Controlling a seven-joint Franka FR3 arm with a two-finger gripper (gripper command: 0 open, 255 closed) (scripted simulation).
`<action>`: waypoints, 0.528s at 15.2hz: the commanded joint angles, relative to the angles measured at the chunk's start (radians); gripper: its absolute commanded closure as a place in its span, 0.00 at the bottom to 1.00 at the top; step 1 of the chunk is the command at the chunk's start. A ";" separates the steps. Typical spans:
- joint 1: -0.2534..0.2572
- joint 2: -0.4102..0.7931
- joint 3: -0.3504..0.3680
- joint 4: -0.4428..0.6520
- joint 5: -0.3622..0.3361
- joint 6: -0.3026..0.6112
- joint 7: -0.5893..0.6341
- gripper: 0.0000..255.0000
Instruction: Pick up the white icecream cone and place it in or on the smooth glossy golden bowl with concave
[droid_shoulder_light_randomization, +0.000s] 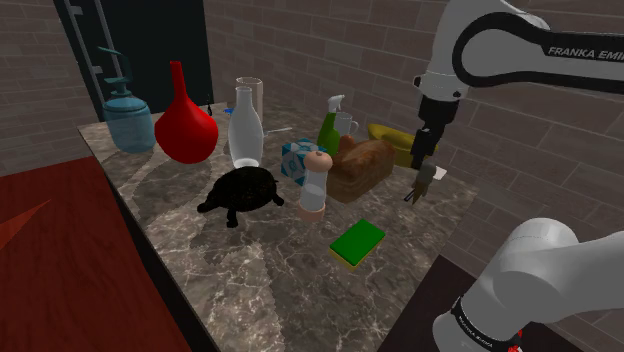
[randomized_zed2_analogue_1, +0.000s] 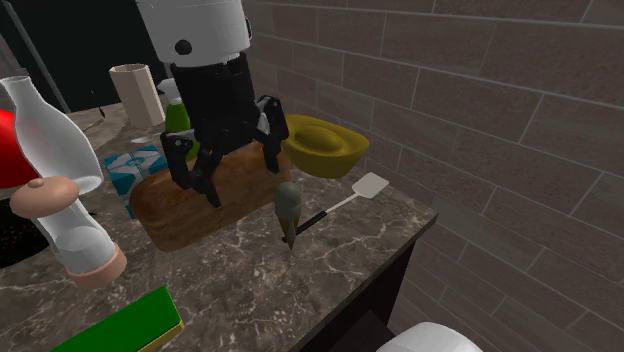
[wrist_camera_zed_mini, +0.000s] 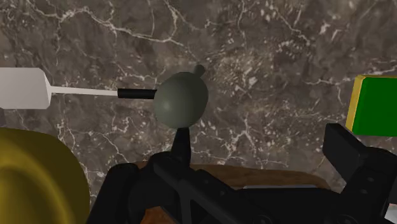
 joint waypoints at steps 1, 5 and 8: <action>0.000 0.000 0.000 0.000 0.000 0.000 0.000 0.00; -0.062 -0.124 0.103 -0.180 -0.217 0.160 0.077 0.00; -0.068 -0.126 0.091 -0.218 -0.229 0.199 0.079 0.00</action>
